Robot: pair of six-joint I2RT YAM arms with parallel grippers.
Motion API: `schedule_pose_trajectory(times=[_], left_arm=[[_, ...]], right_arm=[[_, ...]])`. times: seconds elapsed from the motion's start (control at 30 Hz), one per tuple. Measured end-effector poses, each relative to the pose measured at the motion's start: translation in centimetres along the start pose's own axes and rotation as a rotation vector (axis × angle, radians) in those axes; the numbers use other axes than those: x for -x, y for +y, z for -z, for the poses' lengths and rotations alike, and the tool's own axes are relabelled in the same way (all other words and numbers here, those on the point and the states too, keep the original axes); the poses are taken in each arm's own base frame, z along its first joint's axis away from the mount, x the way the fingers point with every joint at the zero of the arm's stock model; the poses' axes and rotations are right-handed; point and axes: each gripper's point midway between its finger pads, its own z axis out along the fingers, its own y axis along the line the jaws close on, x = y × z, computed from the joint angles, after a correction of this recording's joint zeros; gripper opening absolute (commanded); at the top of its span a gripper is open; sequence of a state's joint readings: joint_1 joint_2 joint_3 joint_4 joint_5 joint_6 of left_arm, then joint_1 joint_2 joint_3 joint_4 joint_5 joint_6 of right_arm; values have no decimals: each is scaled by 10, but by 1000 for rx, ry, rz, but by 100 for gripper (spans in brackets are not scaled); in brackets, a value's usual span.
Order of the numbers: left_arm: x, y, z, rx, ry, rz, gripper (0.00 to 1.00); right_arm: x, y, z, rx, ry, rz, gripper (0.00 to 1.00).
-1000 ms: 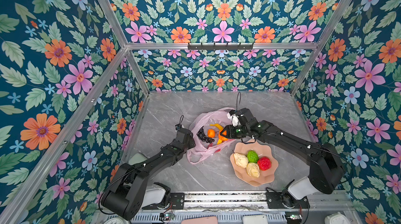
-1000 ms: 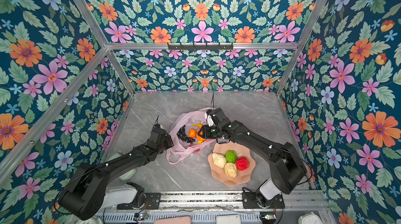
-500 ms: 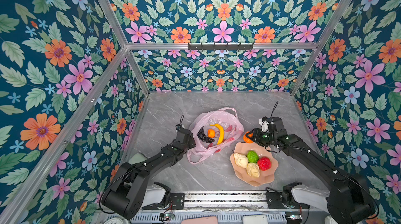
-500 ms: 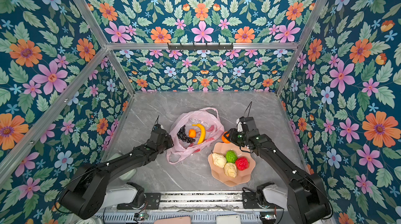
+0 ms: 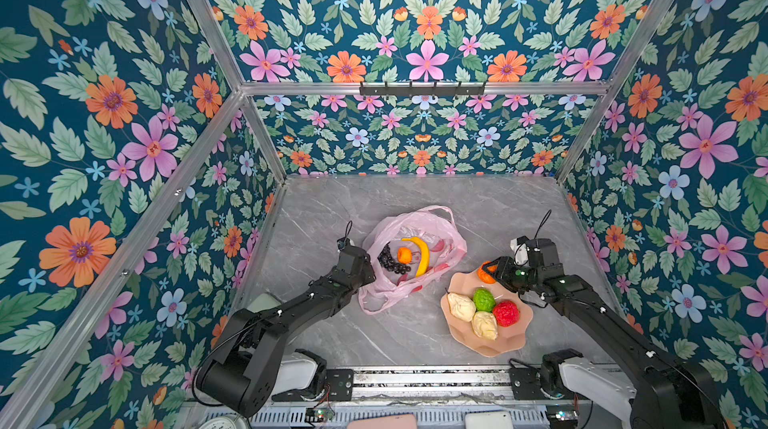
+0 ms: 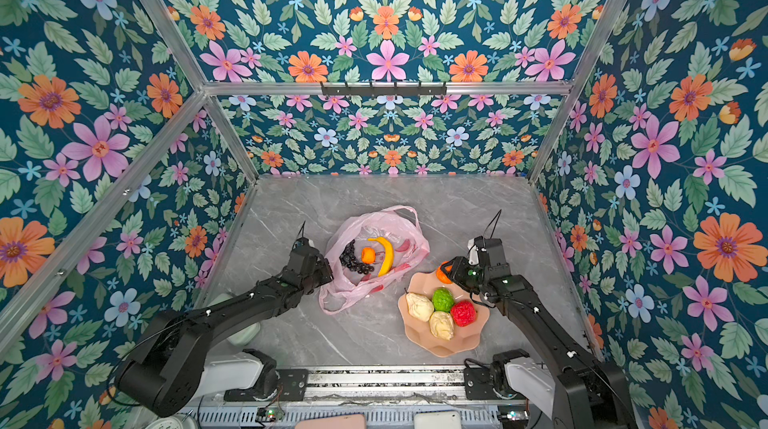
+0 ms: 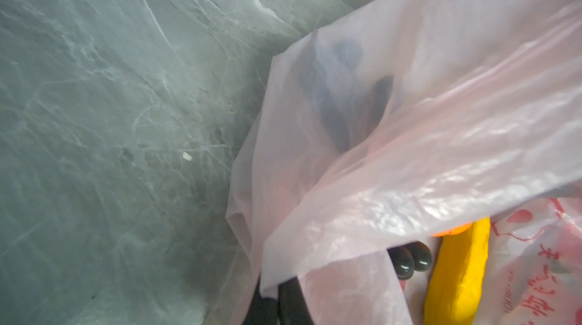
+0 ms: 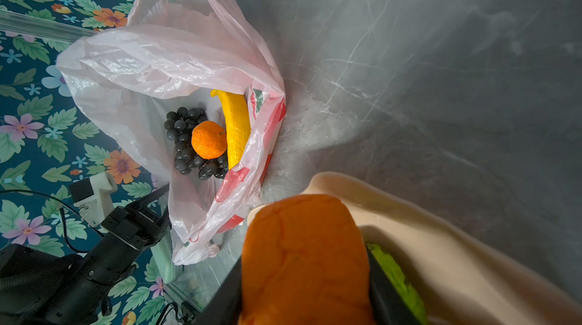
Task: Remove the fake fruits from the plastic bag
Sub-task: 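Lower the tangerine into the peach bowl and open the right gripper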
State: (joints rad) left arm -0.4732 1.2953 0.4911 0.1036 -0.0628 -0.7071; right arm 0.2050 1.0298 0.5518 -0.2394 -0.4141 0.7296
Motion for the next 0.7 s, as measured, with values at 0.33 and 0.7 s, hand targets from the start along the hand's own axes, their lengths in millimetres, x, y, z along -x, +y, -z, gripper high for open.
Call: schedule_pose_trajectory(times=[0.33, 0.7], left_arm=[[1, -2, -1, -7, 3, 0, 0], [-1, -2, -3, -4, 10, -1, 0]], right_arm=[[-7, -22, 0, -69, -5, -23, 43], [-10, -37, 0, -131, -19, -37, 65]])
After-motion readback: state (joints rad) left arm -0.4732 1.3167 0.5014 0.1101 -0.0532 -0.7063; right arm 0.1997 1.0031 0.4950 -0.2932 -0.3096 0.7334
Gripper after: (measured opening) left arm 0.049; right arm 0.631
